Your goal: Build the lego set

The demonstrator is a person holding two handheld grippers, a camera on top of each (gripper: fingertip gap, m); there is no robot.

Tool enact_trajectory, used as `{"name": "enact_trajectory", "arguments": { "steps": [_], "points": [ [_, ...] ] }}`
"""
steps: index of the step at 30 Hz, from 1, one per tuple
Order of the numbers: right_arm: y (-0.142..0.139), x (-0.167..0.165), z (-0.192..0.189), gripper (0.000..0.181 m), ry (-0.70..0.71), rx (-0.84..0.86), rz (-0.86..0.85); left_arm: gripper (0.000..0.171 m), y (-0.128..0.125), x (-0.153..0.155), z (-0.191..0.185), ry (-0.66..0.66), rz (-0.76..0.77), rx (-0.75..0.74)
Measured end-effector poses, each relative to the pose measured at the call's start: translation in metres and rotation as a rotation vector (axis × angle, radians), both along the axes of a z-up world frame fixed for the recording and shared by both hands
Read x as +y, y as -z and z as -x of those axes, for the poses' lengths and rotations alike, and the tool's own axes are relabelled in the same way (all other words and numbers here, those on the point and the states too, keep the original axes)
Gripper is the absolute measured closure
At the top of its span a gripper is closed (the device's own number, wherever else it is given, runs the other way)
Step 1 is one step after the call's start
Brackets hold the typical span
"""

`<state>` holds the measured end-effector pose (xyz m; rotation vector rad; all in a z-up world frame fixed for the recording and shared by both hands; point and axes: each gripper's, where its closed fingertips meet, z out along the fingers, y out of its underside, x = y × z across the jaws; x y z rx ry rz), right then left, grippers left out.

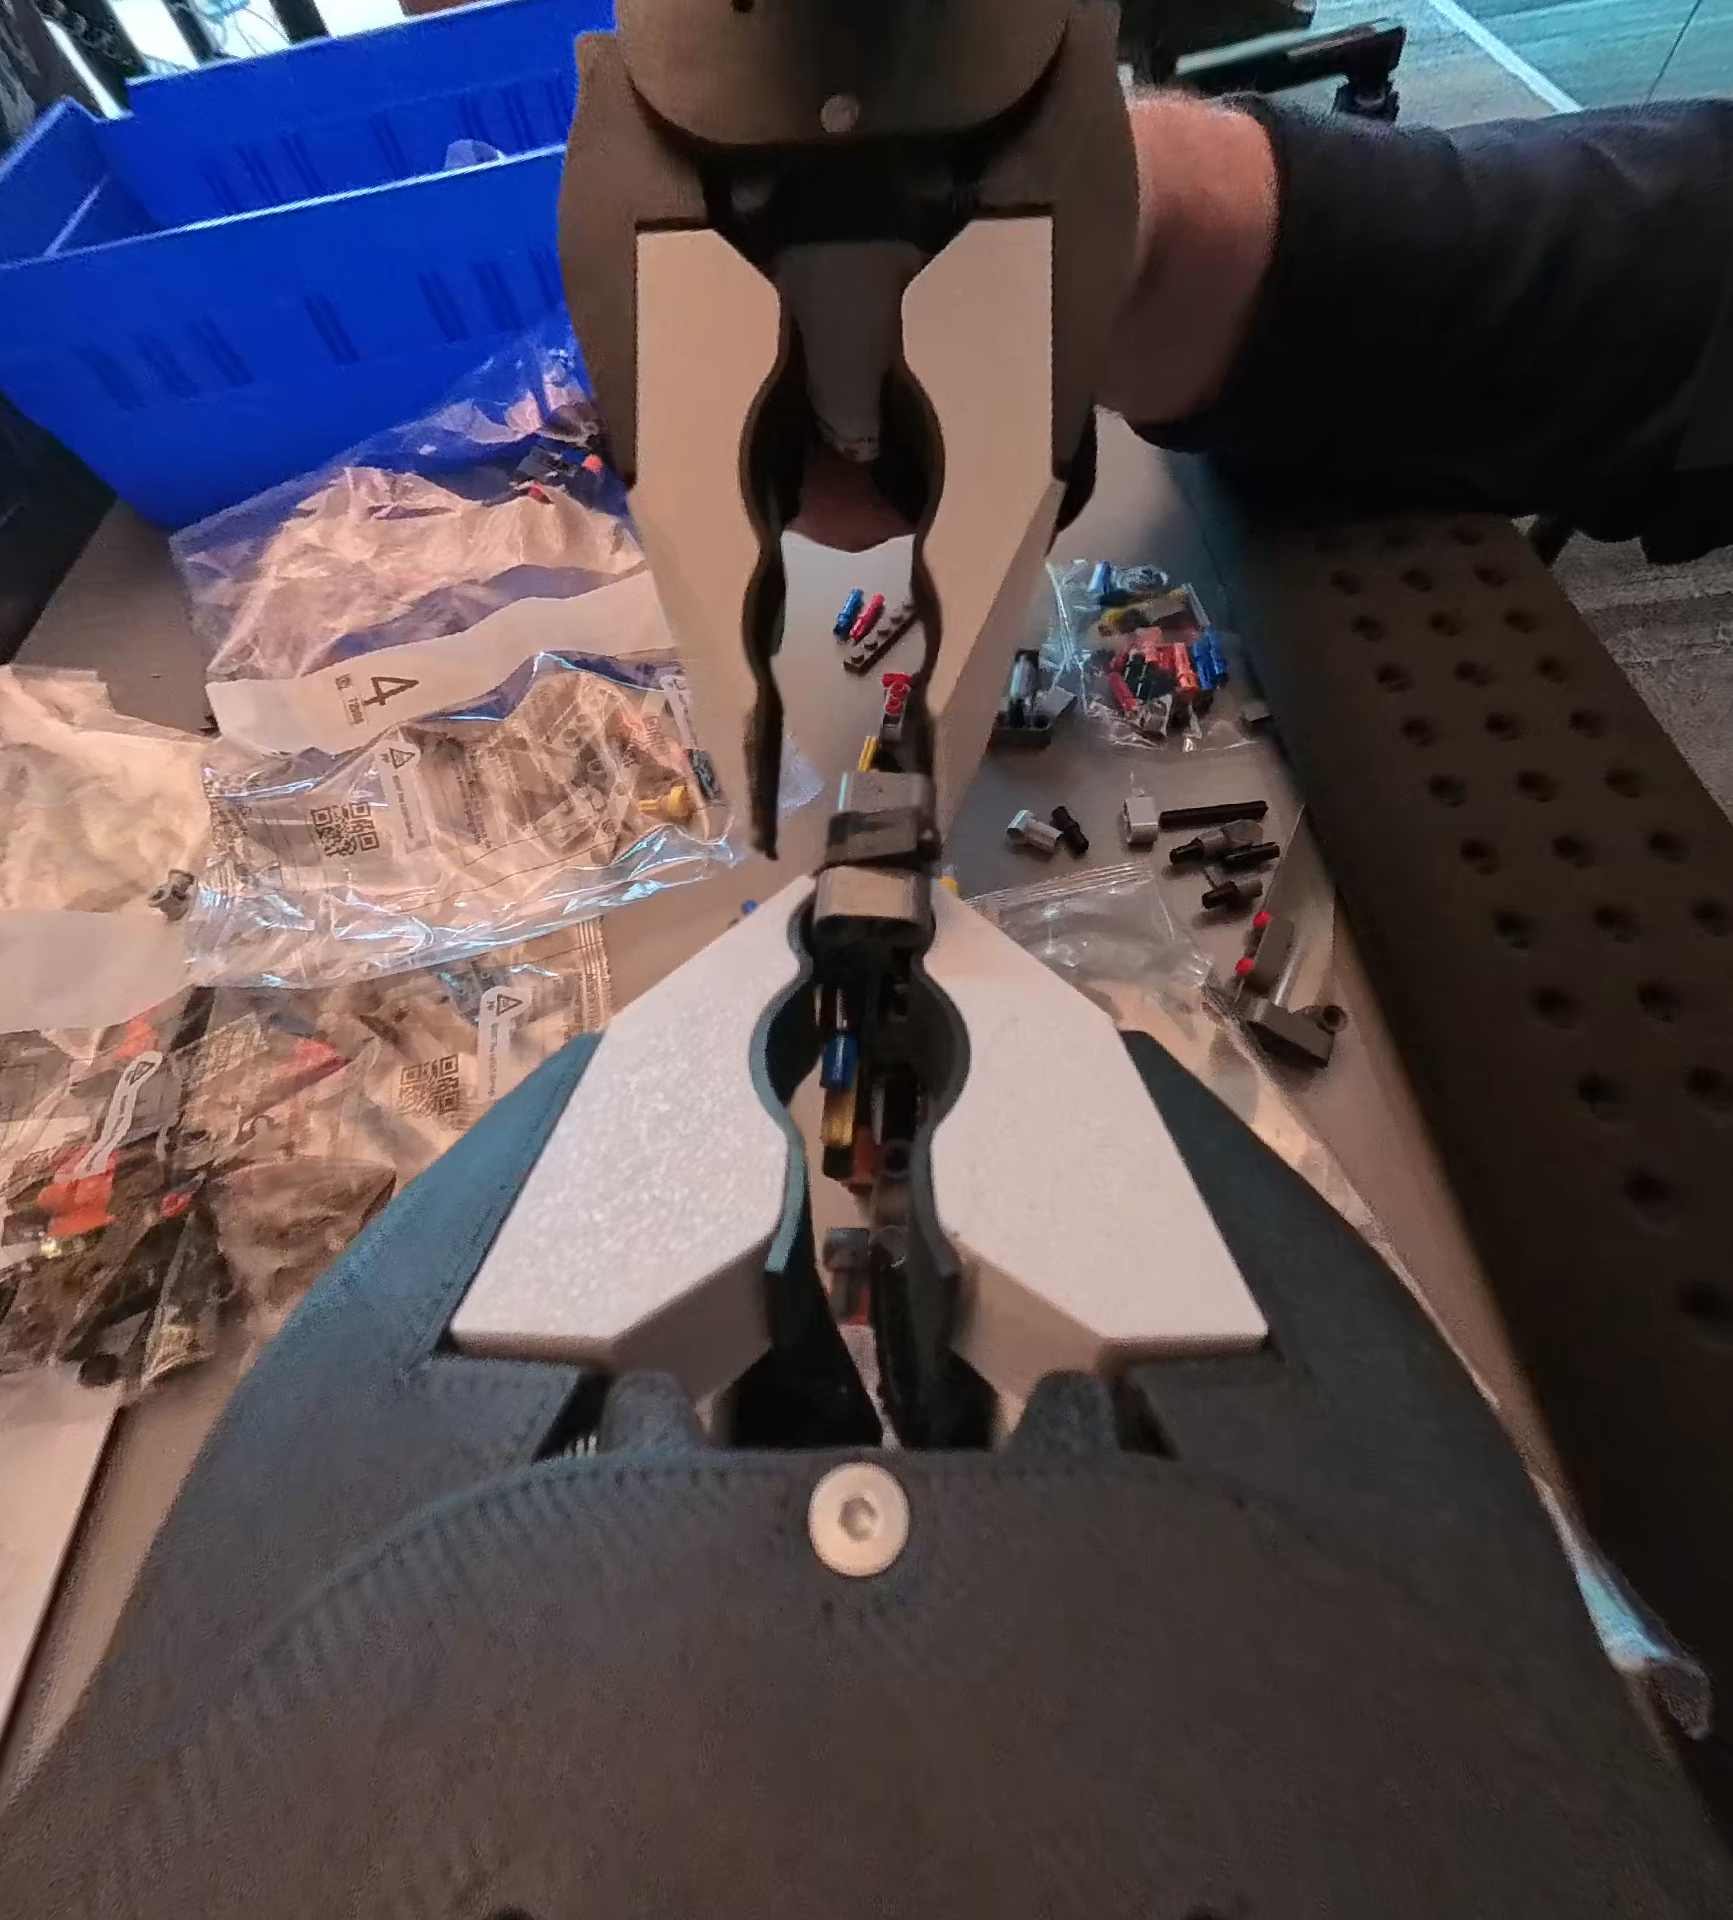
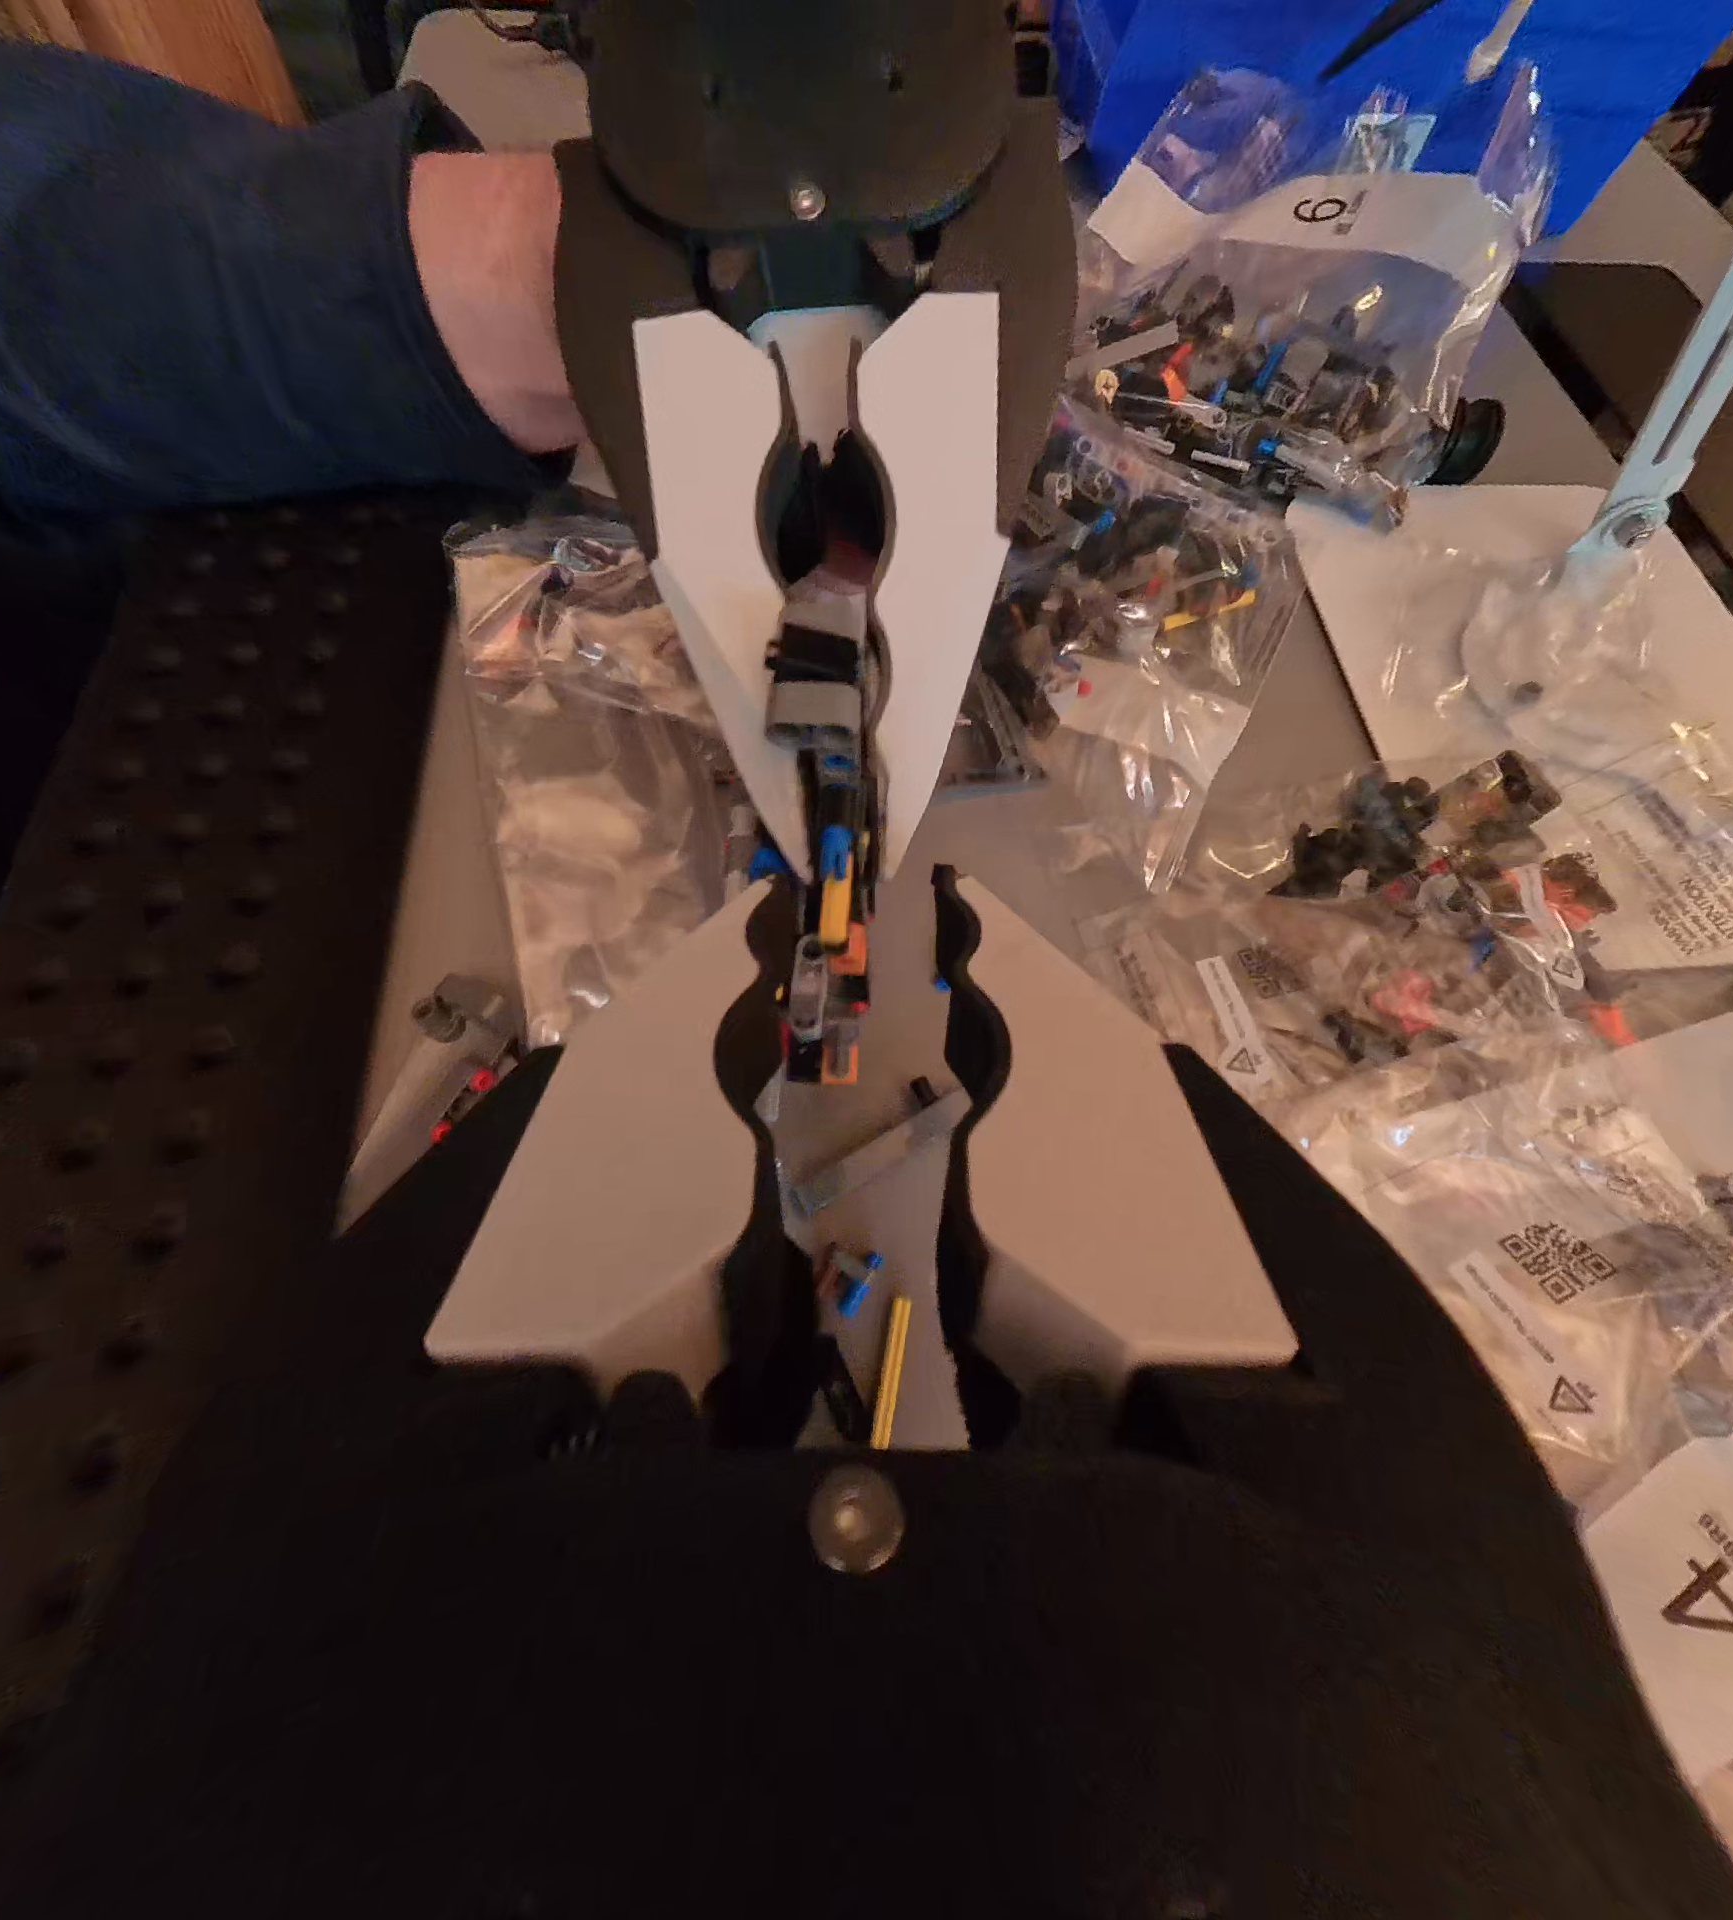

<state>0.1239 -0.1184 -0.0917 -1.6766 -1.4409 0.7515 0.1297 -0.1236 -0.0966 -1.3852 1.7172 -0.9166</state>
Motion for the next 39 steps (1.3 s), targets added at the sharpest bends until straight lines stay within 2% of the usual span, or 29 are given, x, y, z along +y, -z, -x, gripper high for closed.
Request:
{"name": "enact_trajectory", "arguments": {
  "steps": [3,4,10,15,20,26,39],
  "points": [
    [0.002,0.000,0.004,0.169,-0.005,-0.011,-0.009,0.164,0.005,0.003,-0.001,-0.022,-0.027,0.029],
    [0.001,0.002,0.003,0.180,0.001,-0.013,-0.029,0.163,0.005,0.004,0.000,-0.023,-0.019,0.027],
    [0.001,0.004,-0.003,0.180,0.012,-0.039,-0.053,0.158,-0.007,0.006,0.005,-0.035,-0.012,-0.017],
    [0.000,0.003,-0.001,0.180,0.012,-0.006,-0.025,0.162,-0.008,0.007,0.009,-0.042,-0.027,-0.019],
    [-0.002,0.002,0.006,0.166,0.017,-0.013,-0.055,0.163,-0.009,0.005,0.006,-0.039,-0.030,-0.022],
    [-0.001,0.005,0.006,0.176,0.027,-0.044,-0.099,0.163,-0.008,0.006,0.005,-0.043,-0.061,-0.013],
    [-0.013,-0.008,0.003,0.177,-0.035,-0.007,-0.113,0.164,-0.016,-0.004,0.008,0.009,-0.076,-0.035]
  ]
}}
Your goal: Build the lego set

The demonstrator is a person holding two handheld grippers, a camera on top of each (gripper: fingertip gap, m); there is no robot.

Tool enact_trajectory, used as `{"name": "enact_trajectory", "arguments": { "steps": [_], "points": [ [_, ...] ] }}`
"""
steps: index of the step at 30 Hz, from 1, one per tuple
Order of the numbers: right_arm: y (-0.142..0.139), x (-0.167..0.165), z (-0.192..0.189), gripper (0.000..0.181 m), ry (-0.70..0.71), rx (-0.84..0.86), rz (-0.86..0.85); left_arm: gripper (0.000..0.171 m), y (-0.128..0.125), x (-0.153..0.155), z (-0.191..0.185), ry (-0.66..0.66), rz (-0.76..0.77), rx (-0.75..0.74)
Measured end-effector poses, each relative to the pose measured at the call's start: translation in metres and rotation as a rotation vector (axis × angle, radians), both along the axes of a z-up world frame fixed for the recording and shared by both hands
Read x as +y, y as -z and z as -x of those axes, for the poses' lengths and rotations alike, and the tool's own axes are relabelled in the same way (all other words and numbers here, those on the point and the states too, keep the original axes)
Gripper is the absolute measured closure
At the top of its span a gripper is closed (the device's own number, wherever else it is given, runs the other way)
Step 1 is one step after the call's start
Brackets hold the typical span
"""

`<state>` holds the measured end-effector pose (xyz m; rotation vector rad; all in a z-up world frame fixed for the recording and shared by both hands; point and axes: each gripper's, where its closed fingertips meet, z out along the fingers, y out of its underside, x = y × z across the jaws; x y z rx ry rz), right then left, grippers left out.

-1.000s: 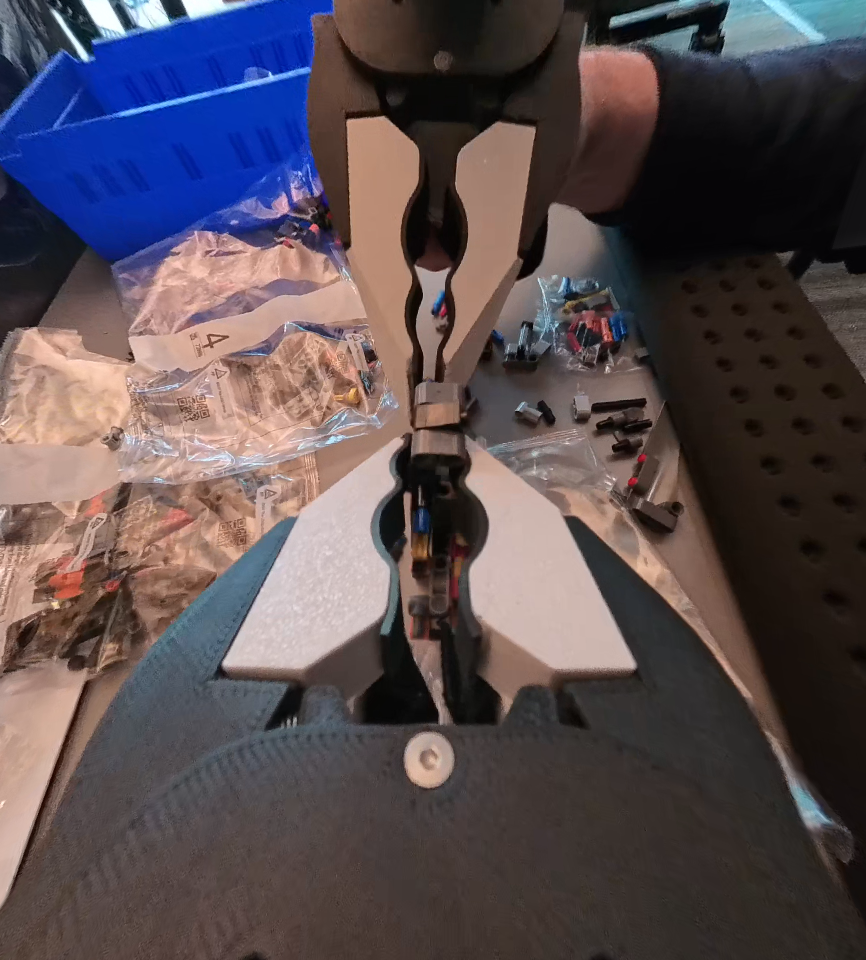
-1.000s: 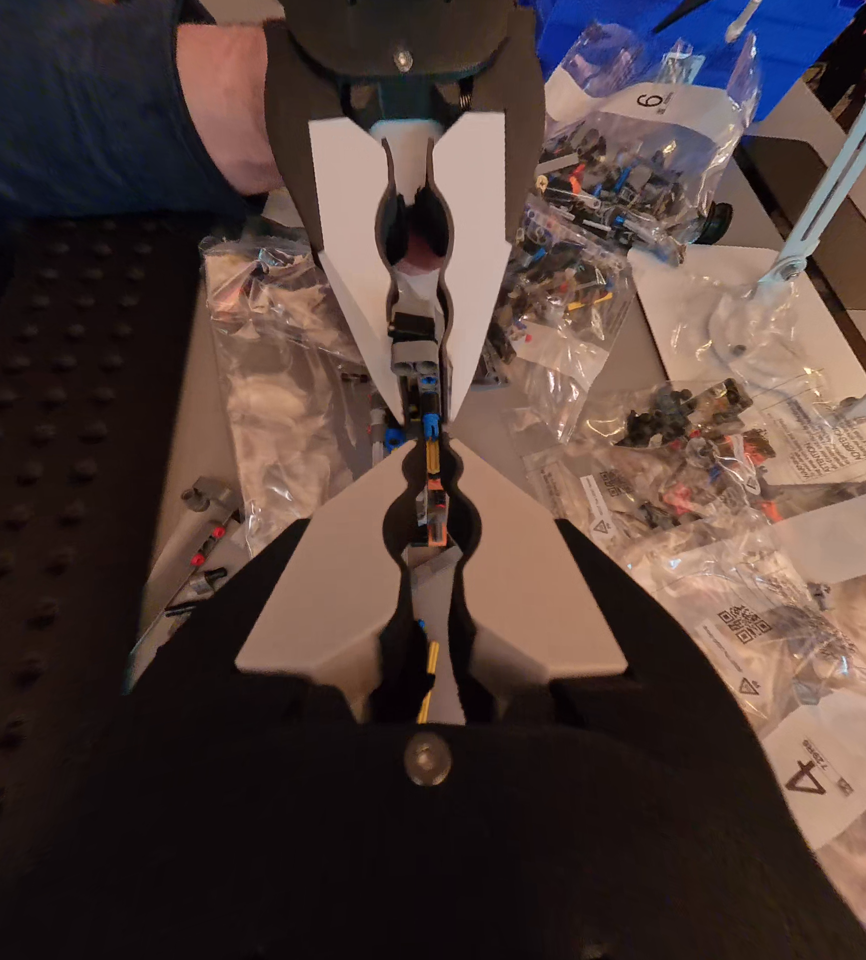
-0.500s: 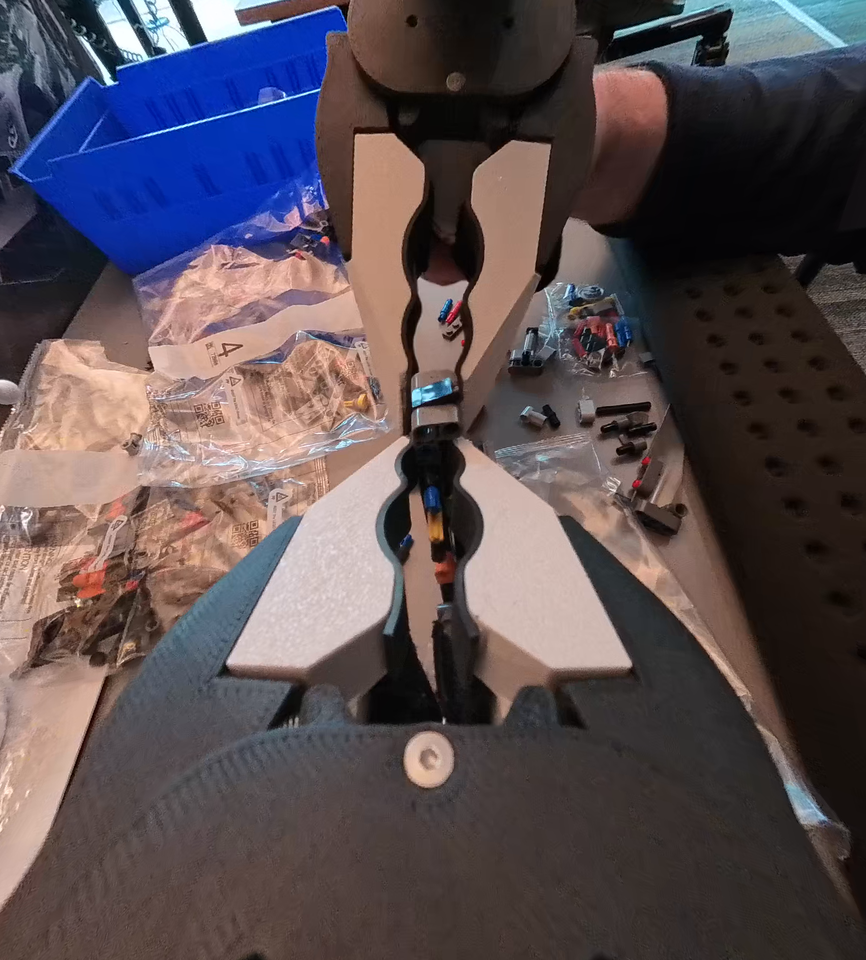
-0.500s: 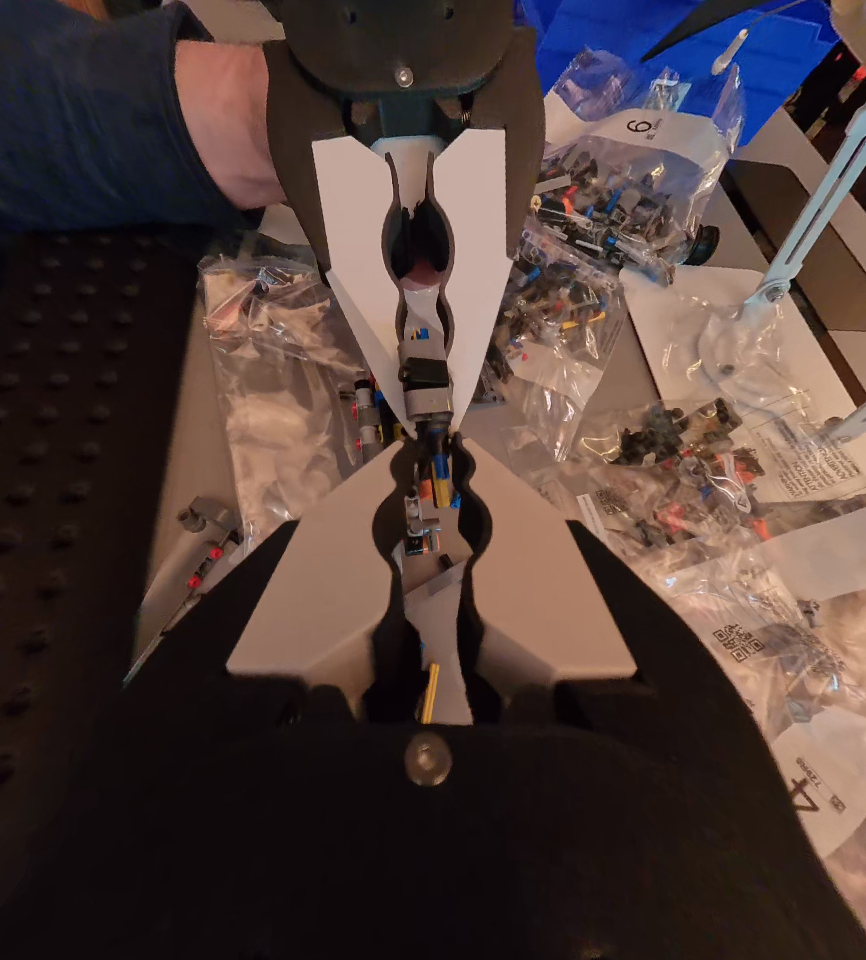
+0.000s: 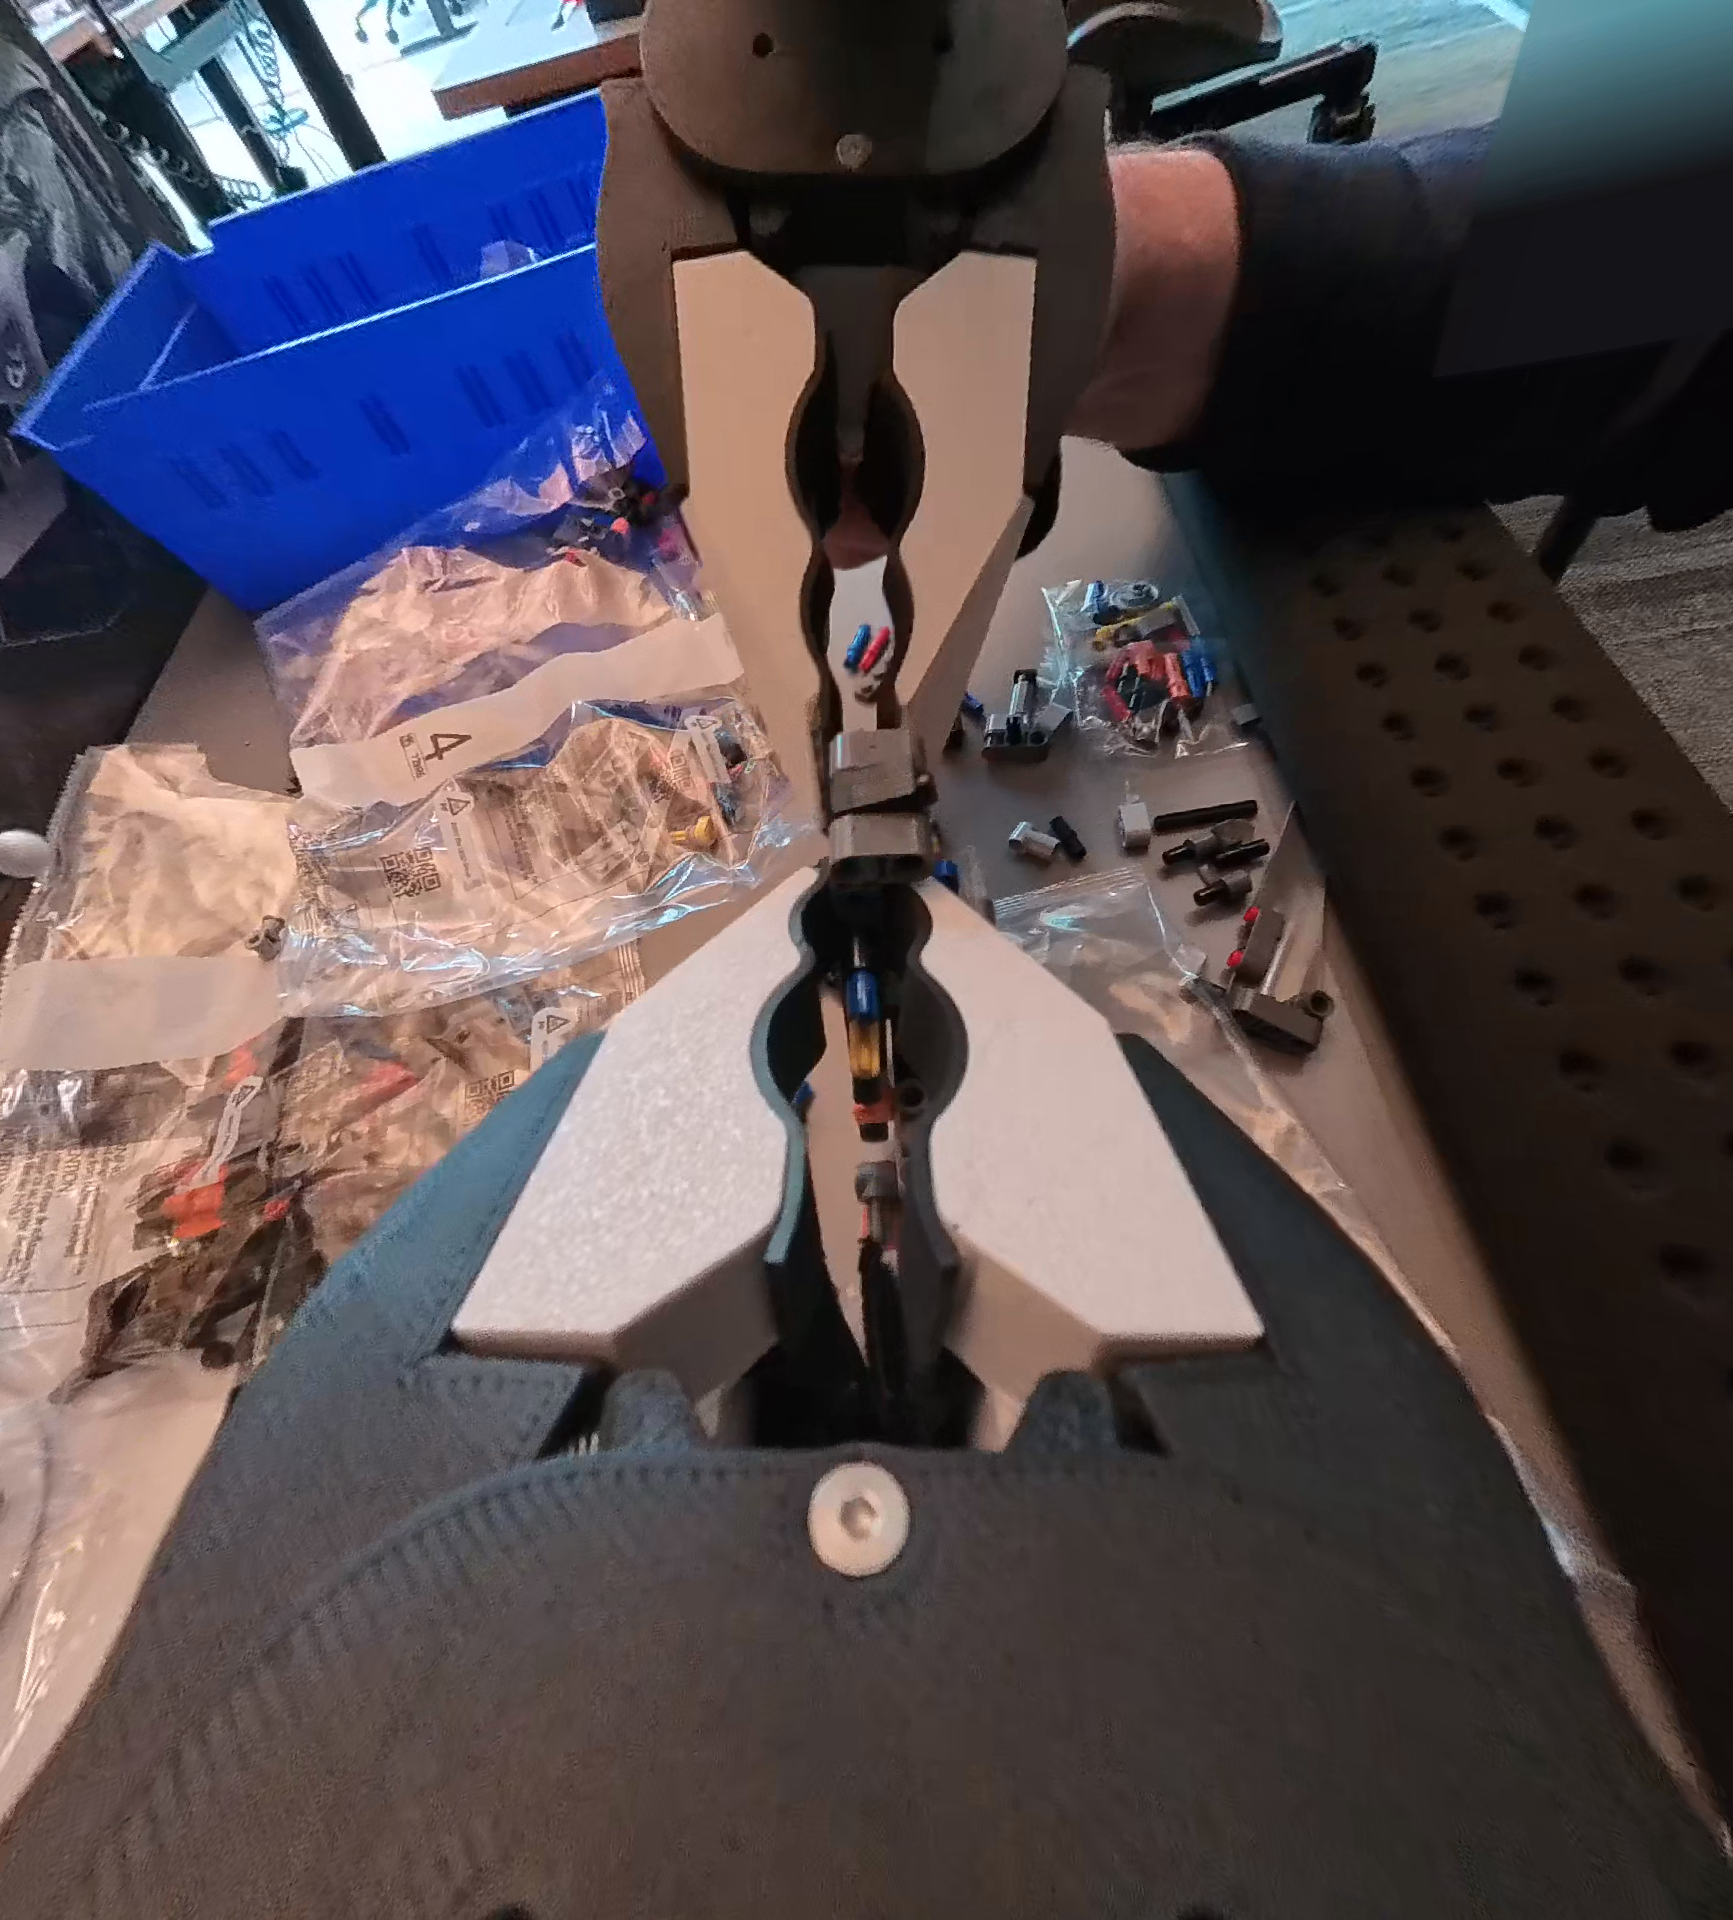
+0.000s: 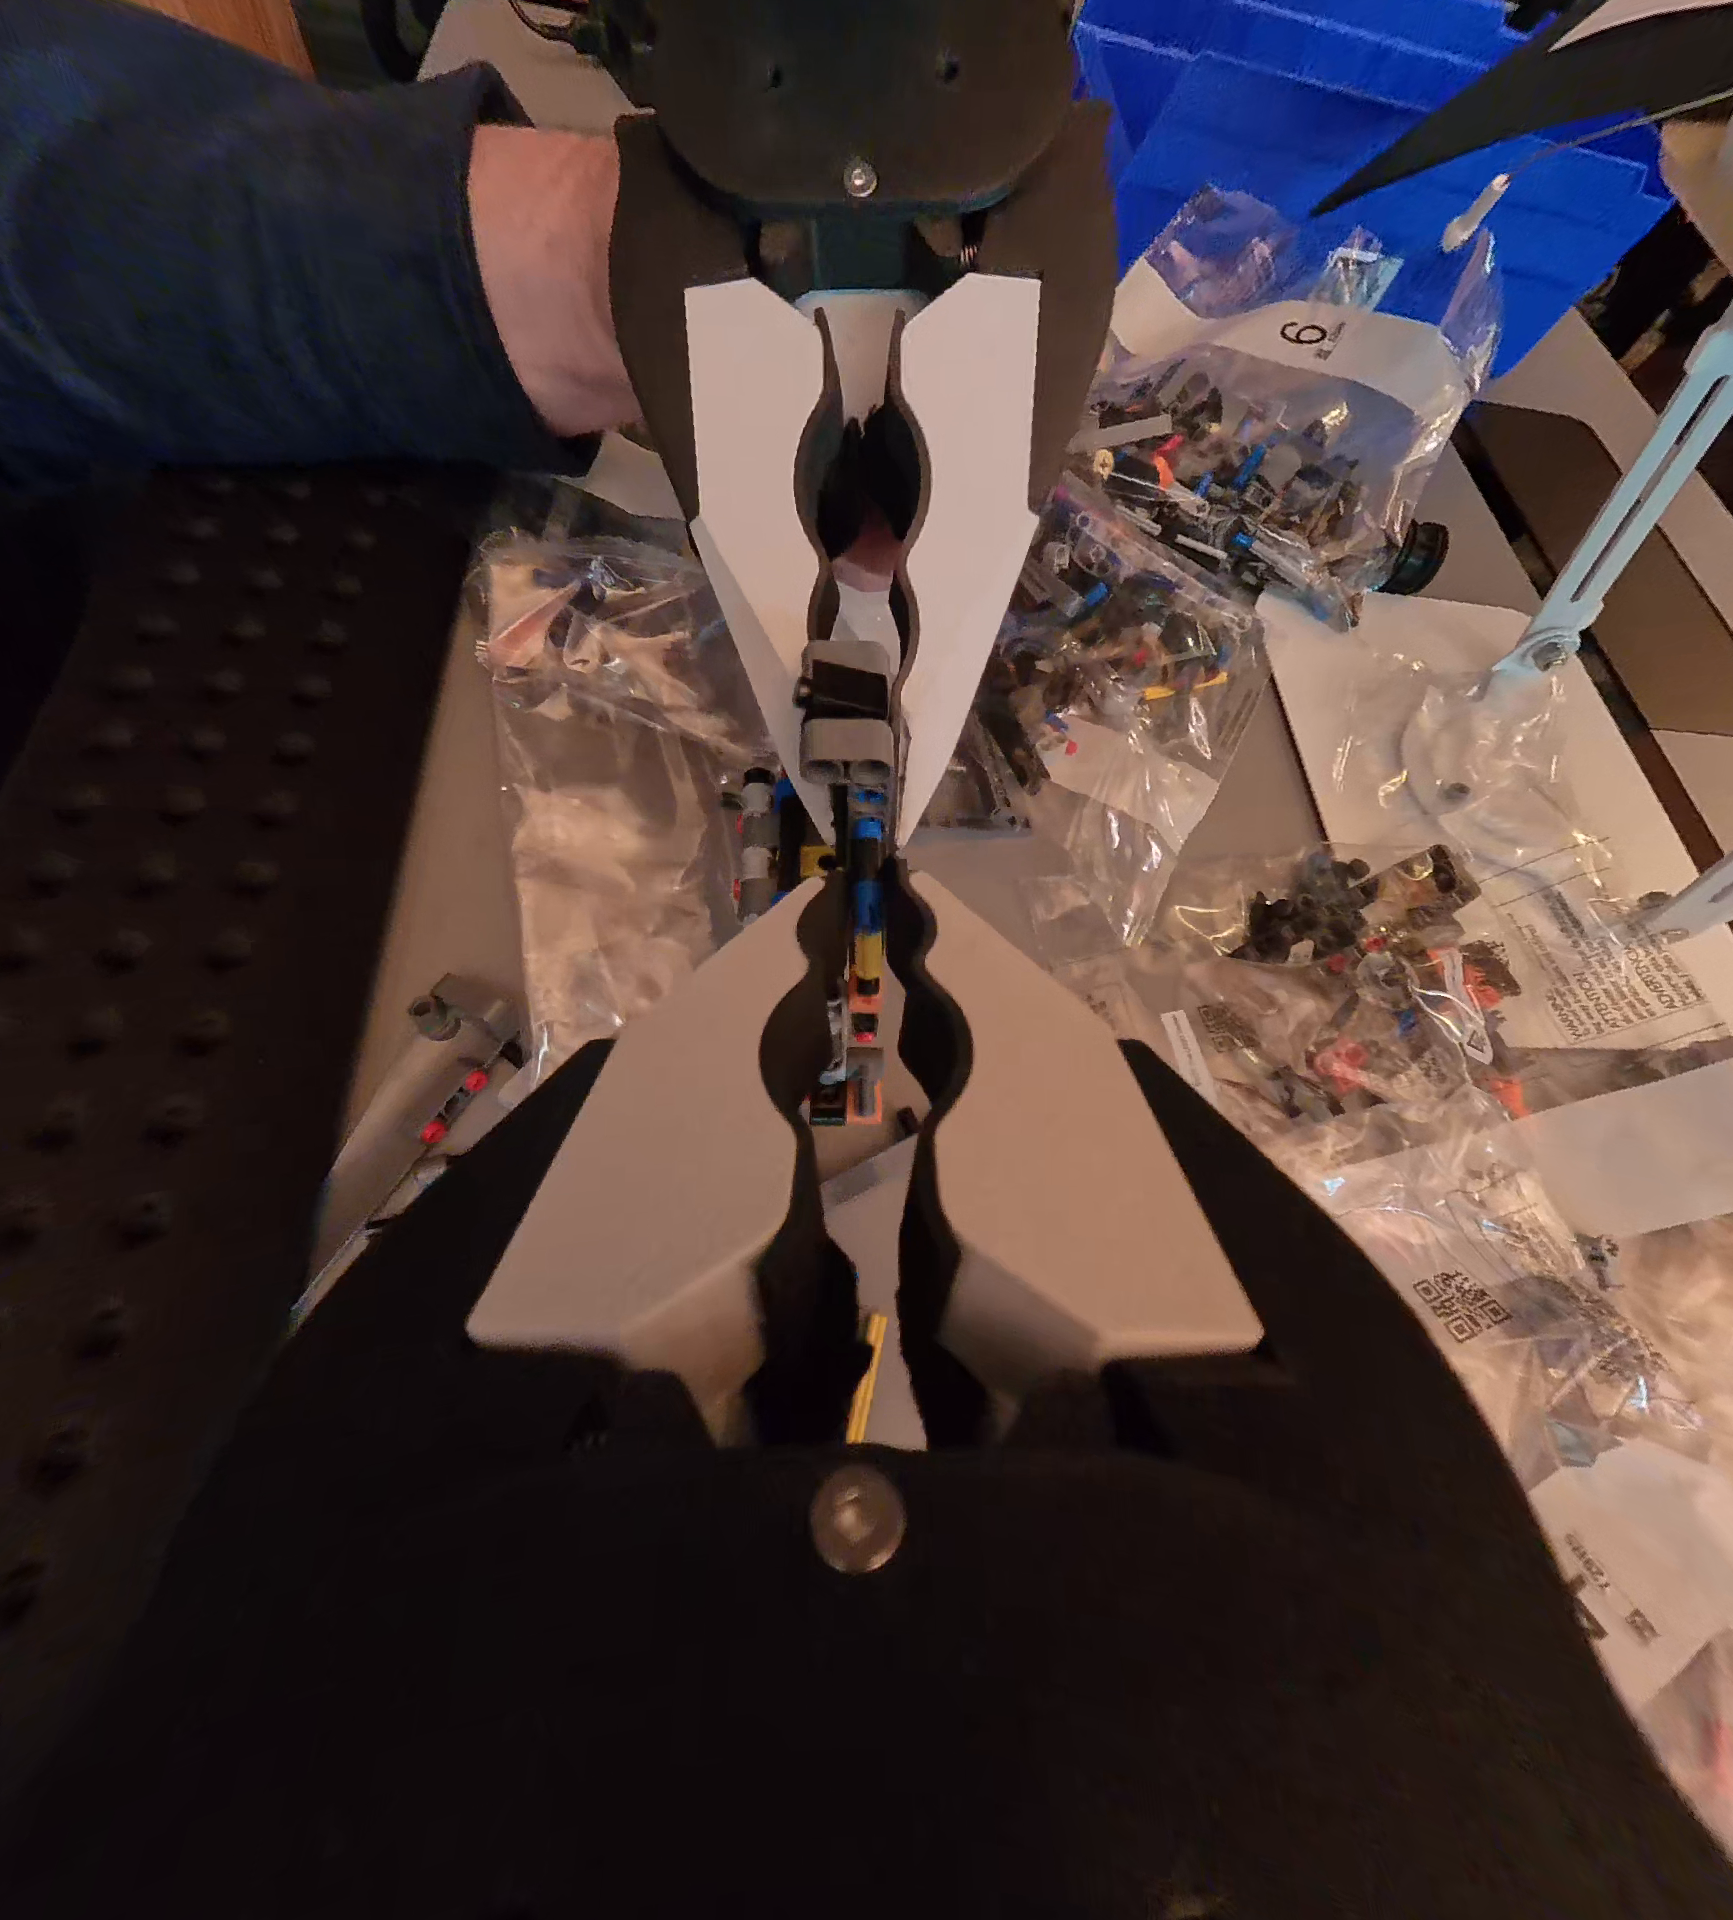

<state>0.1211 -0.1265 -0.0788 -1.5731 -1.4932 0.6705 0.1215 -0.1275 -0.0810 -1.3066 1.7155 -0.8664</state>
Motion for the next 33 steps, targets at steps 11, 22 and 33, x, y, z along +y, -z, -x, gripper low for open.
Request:
{"name": "enact_trajectory", "arguments": {
  "steps": [11,22,33],
  "points": [
    [-0.003,-0.009,-0.004,0.177,-0.049,0.025,0.031,0.164,-0.001,-0.007,0.001,0.045,0.051,-0.019],
    [-0.011,-0.007,0.008,0.162,-0.022,0.056,0.010,0.164,0.011,-0.004,-0.003,0.023,0.042,0.050],
    [-0.007,-0.003,0.007,0.168,-0.009,0.017,-0.035,0.164,0.005,-0.001,-0.005,-0.019,-0.021,0.045]
  ]
}}
